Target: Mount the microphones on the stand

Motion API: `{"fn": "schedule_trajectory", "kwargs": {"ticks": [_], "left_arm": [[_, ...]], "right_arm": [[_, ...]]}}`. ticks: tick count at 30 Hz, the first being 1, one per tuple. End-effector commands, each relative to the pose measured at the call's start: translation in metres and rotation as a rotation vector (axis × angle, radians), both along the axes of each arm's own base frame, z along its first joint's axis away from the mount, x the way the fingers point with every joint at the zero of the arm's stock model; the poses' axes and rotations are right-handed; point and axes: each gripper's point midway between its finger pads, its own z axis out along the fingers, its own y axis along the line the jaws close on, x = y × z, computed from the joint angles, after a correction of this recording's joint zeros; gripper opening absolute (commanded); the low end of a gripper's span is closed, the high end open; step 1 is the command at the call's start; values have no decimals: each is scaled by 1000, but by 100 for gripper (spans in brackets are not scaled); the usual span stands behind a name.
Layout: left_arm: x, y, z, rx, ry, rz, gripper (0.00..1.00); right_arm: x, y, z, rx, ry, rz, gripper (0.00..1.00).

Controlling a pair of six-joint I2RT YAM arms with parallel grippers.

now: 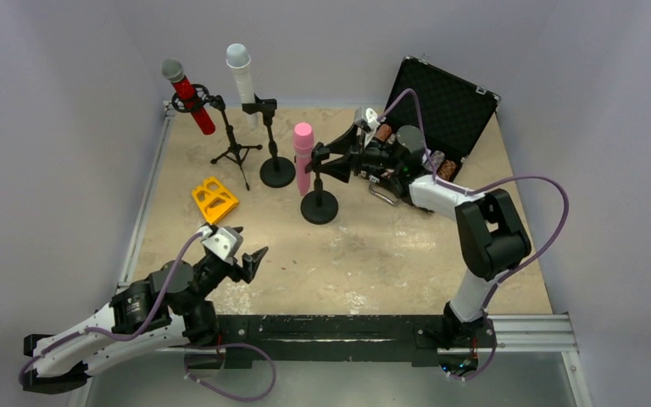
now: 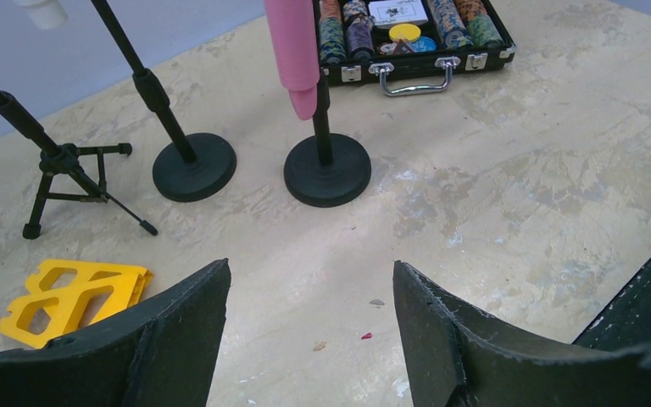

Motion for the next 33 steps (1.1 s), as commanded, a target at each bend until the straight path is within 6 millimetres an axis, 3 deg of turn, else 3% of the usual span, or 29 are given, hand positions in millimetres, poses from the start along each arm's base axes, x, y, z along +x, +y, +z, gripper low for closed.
{"fn": "schedule_trajectory", "kwargs": {"ticks": [1, 6, 11, 14, 18, 23, 30, 33], "left_arm": [[-4, 6, 17, -55, 8, 1, 75], [-7, 11, 19, -72, 30, 4, 78], [-3, 25, 24, -84, 46, 82, 98], [0, 32, 31, -91, 33, 113, 100], [1, 35, 34, -77, 31, 129, 100], [10, 28, 33, 0, 28, 146, 100], [42, 14, 36, 29, 130, 163, 100], [62, 24, 47, 3, 169, 229, 100]], "right_arm": [[-10, -7, 2, -44, -67, -10, 70], [-21, -21, -9, -104, -70, -38, 75], [-33, -44, -19, -177, -69, -70, 77], [-40, -62, -20, -259, -66, -113, 79], [-57, -96, -12, -352, -32, -178, 82], [-80, -153, 8, -403, -30, -312, 86], [-99, -207, 25, -450, -94, -533, 93], [-103, -231, 30, -439, -91, -644, 98]]}}
